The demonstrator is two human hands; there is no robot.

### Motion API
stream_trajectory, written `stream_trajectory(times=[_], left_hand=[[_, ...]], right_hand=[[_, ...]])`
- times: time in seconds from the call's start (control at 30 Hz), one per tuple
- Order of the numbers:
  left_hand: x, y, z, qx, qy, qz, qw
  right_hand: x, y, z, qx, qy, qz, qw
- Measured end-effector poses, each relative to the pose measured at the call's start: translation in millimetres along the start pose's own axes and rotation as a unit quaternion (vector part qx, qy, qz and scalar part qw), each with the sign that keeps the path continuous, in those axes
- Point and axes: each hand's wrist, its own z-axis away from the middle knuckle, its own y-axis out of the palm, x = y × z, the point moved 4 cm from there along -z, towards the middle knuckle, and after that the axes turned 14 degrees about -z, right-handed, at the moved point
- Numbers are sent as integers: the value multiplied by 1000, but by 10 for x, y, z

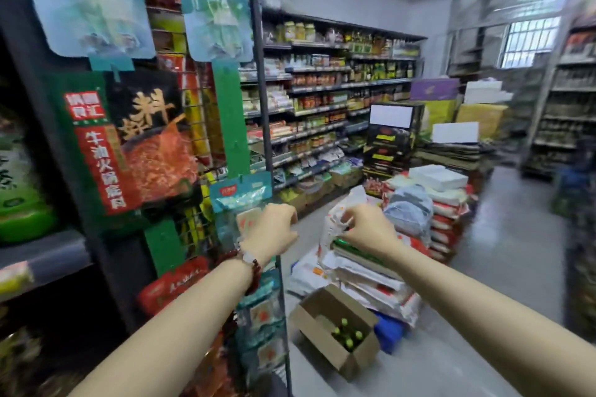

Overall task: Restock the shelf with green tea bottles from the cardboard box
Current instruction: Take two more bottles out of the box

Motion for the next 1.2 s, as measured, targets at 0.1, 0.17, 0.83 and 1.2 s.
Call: stream_trajectory(times=[0.1, 0.17, 0.83, 1.2], left_hand=[[-306, 305, -272, 19, 28, 1, 999], [-476, 510, -468, 29, 36, 4, 999], [-710, 2522, -3166, 129, -31, 81, 988], [-678, 4299, -3970, 166, -231, 175, 942]], right_hand=[[-423, -127, -83, -9, 32, 9, 999], [-677, -161, -182, -9, 50, 11, 999], [-2569, 508, -2711, 115, 94, 13, 989], [-4139, 1391, -4075, 285, 37, 5, 958]])
